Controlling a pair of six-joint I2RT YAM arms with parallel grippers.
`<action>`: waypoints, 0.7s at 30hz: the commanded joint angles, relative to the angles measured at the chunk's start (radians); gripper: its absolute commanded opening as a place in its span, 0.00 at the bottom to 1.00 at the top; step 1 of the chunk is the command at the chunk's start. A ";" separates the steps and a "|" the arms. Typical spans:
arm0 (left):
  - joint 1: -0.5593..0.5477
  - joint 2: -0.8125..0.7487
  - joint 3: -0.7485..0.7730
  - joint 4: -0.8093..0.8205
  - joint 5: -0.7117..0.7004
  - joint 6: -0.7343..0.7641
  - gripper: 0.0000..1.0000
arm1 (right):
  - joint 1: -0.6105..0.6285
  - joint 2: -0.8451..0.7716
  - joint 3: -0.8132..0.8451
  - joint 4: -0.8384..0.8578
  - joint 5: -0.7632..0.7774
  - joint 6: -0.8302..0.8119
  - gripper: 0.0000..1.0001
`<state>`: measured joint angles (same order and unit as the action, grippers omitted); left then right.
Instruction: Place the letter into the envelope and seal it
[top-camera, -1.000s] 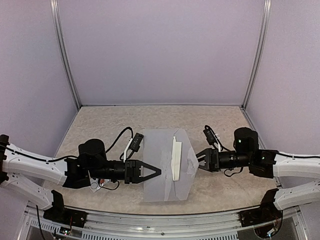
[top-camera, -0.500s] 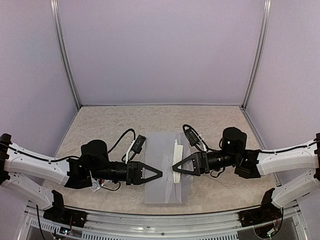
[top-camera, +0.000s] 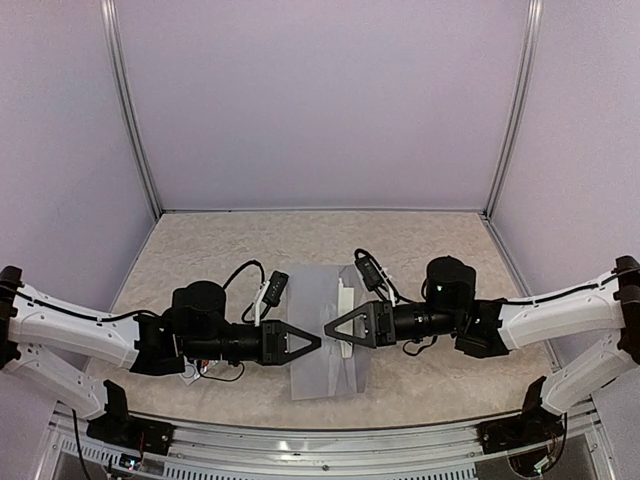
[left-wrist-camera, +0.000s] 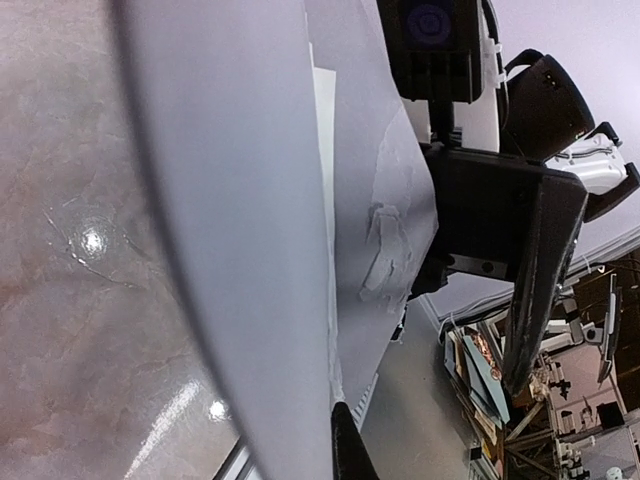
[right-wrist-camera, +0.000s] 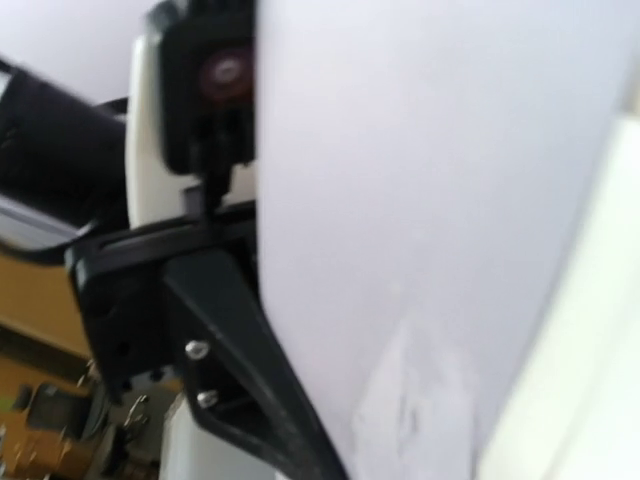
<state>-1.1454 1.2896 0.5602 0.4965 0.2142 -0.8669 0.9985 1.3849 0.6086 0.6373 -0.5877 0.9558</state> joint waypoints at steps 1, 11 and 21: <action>0.006 0.009 0.017 -0.037 -0.042 -0.009 0.00 | 0.007 -0.060 -0.002 -0.089 0.099 -0.014 0.86; 0.018 -0.040 -0.063 0.090 0.043 -0.010 0.00 | -0.099 -0.340 -0.134 -0.293 0.303 0.051 0.92; 0.004 -0.032 -0.056 0.164 0.152 -0.001 0.00 | -0.234 -0.480 -0.255 -0.413 0.231 0.077 0.91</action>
<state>-1.1339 1.2633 0.4976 0.5930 0.3130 -0.8803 0.7742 0.8955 0.3641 0.2695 -0.2905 1.0496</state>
